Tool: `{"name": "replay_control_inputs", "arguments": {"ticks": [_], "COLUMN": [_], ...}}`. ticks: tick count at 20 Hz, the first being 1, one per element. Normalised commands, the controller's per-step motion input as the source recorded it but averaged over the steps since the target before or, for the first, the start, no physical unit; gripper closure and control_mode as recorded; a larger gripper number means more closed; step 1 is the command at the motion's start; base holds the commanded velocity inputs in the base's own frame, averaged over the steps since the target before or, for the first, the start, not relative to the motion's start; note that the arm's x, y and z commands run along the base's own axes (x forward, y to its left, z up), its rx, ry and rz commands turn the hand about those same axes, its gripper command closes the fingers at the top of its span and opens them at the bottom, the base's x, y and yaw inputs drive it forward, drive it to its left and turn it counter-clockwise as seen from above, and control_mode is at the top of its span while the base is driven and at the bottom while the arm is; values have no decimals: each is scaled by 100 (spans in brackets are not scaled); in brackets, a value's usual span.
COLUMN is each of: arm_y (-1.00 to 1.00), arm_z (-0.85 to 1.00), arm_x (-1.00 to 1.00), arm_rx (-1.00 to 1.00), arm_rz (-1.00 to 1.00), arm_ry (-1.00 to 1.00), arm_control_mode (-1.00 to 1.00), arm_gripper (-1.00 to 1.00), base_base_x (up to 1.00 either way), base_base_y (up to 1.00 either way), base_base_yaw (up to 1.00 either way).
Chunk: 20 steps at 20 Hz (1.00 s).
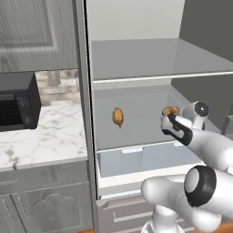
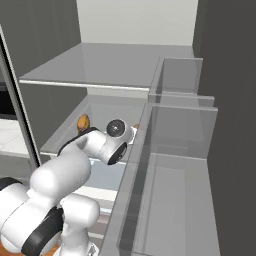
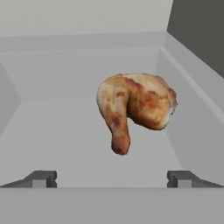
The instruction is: Gather the lime and eggplant from the fridge and place them on a tray on the dining counter. Then gather the chicken drumsticks from the fridge and place them on the other tray.
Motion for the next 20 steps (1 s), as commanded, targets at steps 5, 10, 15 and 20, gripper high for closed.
{"name": "replay_control_inputs", "arguments": {"ticks": [5,10,15,20], "arm_y": [0,0,0,-2], "arm_z": [-7,-3,0,0], "arm_x": [17,15,19,22], "arm_rx": [0,0,0,0], "arm_rz": [0,0,0,0], "arm_ry": [0,0,0,0], "arm_control_mode": [-100,-100,-100,-100], "arm_gripper": [-100,-100,-100,-100], "base_base_x": [0,0,0,0], "base_base_y": [0,0,0,0], "base_base_yaw": [0,0,0,0]}}
